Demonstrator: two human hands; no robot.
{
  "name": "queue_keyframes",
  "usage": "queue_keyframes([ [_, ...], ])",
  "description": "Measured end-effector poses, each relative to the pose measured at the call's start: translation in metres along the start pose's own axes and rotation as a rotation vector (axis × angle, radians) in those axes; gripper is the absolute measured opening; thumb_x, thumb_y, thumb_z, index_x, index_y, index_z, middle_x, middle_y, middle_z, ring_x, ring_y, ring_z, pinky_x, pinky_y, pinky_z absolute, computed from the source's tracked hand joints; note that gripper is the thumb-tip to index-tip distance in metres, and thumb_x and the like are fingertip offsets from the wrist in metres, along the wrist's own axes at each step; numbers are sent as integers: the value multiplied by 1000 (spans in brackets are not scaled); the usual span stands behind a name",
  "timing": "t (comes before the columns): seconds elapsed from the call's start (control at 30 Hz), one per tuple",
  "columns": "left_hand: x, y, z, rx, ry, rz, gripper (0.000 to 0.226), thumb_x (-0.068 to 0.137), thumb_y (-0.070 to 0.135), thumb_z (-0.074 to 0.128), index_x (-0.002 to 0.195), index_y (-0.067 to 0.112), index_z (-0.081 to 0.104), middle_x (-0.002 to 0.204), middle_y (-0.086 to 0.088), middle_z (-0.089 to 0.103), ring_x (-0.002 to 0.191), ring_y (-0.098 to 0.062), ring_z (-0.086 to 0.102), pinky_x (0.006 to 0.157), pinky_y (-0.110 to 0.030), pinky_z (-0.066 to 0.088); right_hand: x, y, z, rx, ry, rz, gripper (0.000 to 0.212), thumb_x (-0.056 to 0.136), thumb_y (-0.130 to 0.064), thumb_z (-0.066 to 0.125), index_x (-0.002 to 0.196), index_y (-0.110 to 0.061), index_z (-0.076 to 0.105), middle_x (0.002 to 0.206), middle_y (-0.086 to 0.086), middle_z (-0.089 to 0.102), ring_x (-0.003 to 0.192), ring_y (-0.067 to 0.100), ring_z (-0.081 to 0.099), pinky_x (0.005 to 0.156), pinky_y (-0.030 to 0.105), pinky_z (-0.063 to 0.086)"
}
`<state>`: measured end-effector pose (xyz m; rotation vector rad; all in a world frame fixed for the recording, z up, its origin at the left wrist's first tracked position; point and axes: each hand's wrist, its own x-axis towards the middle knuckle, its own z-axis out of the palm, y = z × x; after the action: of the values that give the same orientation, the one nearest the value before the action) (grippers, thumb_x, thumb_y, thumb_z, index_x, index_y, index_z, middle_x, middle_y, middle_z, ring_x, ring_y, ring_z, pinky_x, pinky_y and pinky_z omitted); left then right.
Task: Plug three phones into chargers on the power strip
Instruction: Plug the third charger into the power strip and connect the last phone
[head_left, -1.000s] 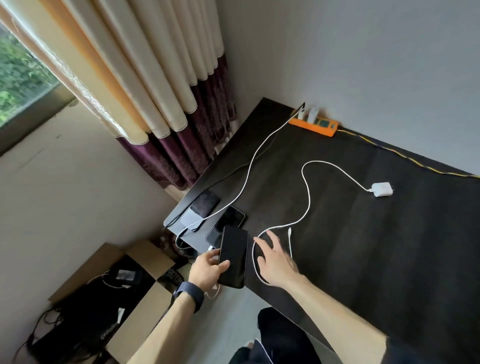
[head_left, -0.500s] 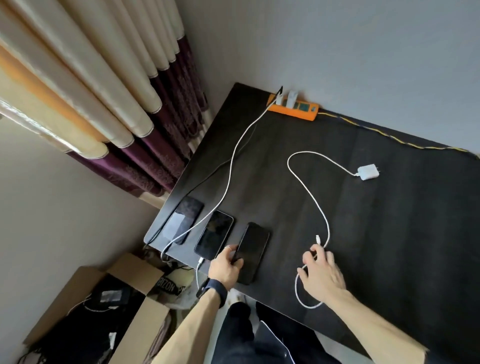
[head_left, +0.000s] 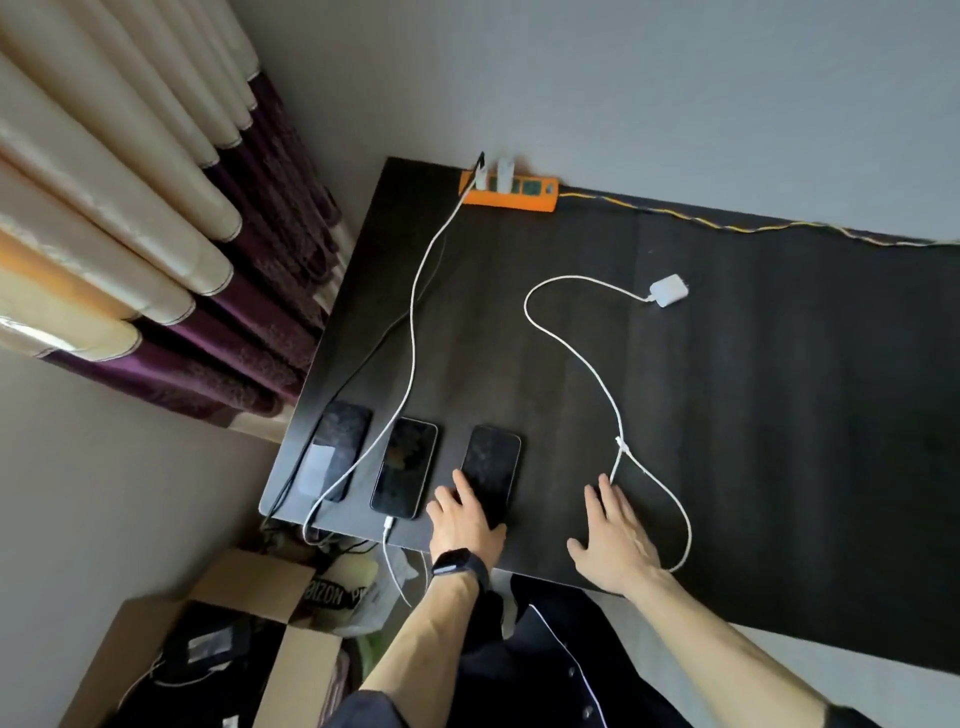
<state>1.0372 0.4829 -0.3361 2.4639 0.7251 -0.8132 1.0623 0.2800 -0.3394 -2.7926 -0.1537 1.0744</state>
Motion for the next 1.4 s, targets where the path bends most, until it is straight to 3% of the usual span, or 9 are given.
queue_keyframes([
  [0.23,1,0,1,55,-5,-14,110,80,56,70,156,12,3,141,-14,28,129,-34,31,95,-42,48,-2,3,3,37,-84,19,88,96,-45,49,160,-15,-3,167,1,-23,155,20,-13,123,44,20],
  [0.6,1,-5,0,48,-29,5,111,80,54,71,156,11,3,143,-13,26,130,-34,31,96,-43,49,0,1,7,61,-85,44,89,96,-43,50,160,-19,-7,165,-4,-27,154,15,-18,123,37,21],
  [0.8,4,-20,-3,37,-9,62,111,79,71,62,157,13,7,140,-9,31,131,-30,34,99,-41,46,-3,0,6,79,-57,56,84,97,-41,49,161,-22,-2,166,-8,-23,154,12,-15,121,36,26],
  [0.93,26,-12,-25,66,54,175,95,86,68,51,156,16,13,143,-9,34,132,-29,36,101,-41,44,-4,-3,-7,79,-54,70,73,99,-43,46,160,-24,13,169,-9,-8,155,16,1,119,39,31],
  [1.07,62,14,-60,42,110,326,81,92,61,48,154,16,23,148,-8,35,135,-28,36,105,-40,42,3,-10,-43,128,-10,64,54,98,-44,46,150,-34,41,162,-13,31,143,22,39,113,37,39],
  [1.17,95,38,-80,76,188,436,74,94,55,50,153,15,29,152,-8,35,138,-28,35,111,-38,36,15,-10,-75,176,118,38,45,97,-47,46,141,-37,50,144,-14,56,130,16,53,101,34,48],
  [1.4,183,89,-81,138,258,459,77,96,56,43,158,21,14,167,-6,5,154,-23,3,124,-45,11,91,20,-139,350,283,67,43,97,-46,51,138,-34,49,130,-14,63,117,12,61,97,36,51],
])
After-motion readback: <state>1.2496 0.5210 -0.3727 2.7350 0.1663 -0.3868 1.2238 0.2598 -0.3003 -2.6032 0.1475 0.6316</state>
